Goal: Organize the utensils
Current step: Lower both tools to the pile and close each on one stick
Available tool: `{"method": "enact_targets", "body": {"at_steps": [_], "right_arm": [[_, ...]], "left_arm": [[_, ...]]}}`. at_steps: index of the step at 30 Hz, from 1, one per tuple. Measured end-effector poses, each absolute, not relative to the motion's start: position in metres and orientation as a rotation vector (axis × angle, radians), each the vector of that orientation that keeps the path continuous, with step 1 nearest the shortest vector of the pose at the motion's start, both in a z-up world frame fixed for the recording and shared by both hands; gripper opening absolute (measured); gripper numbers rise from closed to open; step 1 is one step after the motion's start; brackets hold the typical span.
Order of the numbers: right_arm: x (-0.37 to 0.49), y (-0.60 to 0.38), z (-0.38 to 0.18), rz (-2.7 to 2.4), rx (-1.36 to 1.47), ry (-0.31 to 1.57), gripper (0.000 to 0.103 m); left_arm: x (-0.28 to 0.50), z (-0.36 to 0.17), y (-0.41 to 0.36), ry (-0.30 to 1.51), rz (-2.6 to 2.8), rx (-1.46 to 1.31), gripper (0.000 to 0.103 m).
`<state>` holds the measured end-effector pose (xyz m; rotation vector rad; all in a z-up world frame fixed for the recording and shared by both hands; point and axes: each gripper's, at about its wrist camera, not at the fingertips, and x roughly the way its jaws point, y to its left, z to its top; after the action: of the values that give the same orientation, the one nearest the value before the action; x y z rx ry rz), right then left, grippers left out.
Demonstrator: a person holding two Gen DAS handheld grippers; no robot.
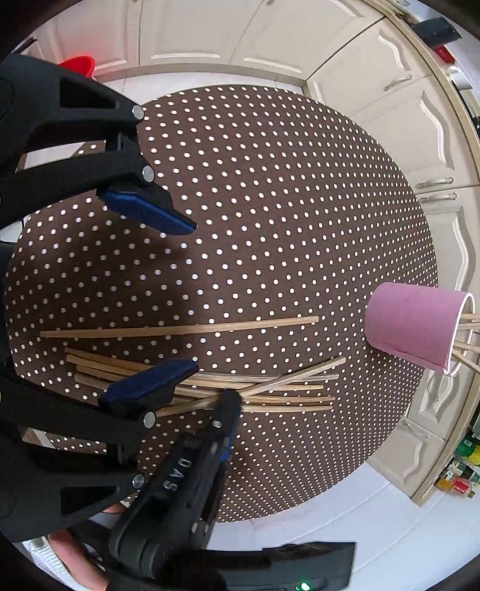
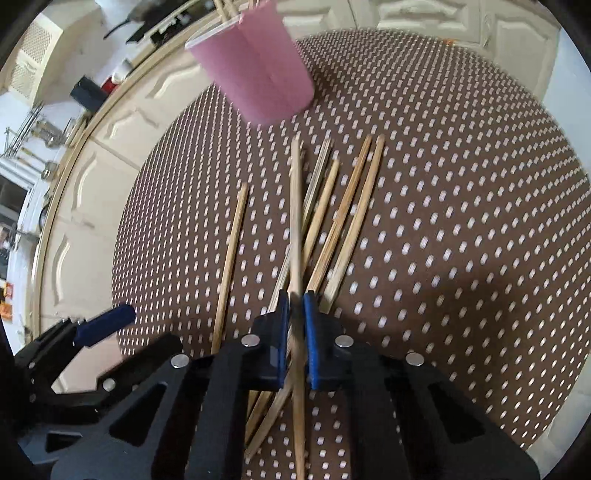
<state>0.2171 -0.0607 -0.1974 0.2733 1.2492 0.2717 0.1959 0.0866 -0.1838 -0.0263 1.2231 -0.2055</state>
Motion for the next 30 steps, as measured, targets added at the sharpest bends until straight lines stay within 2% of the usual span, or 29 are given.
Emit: {"method": "enact_targets", "body": {"at_steps": [8, 12, 17, 20, 22, 23, 24, 30], "right_arm": [[0.232, -0.070, -0.194, 0.210, 0.325, 1.289, 0.005], [0.231, -0.087, -0.187, 0.203, 0.440, 1.260, 0.005], [0.229, -0.105, -0.170, 0.165, 0.432, 1.221, 0.005], [0.224, -0.114, -0.165, 0.155, 0.442, 1.213, 0.005], [0.216, -0.117, -0.166, 0.139, 0.442, 1.210, 0.005], [0.210, -0.119, -0.168, 0.128, 0.450, 1.208, 0.005], [0.209, -0.118, -0.167, 0.117, 0.452, 1.207, 0.005], [0.200, -0.111, -0.157, 0.109, 0.454, 1.162, 0.005]], "left_arm": [[0.216, -0.197, 0.078, 1.264, -0.224, -0.022, 0.069], [0.231, -0.207, 0.067, 1.284, -0.236, -0.021, 0.069], [0.248, -0.227, 0.047, 1.316, -0.181, 0.074, 0.067], [0.251, -0.227, 0.031, 1.266, -0.194, 0.155, 0.048], [0.253, -0.225, 0.024, 1.254, -0.225, 0.167, 0.017], [0.254, -0.225, 0.021, 1.253, -0.245, 0.170, 0.010], [0.255, -0.225, 0.020, 1.252, -0.274, 0.167, 0.007], [0.264, -0.224, 0.031, 1.268, -0.311, 0.113, 0.006]]}}
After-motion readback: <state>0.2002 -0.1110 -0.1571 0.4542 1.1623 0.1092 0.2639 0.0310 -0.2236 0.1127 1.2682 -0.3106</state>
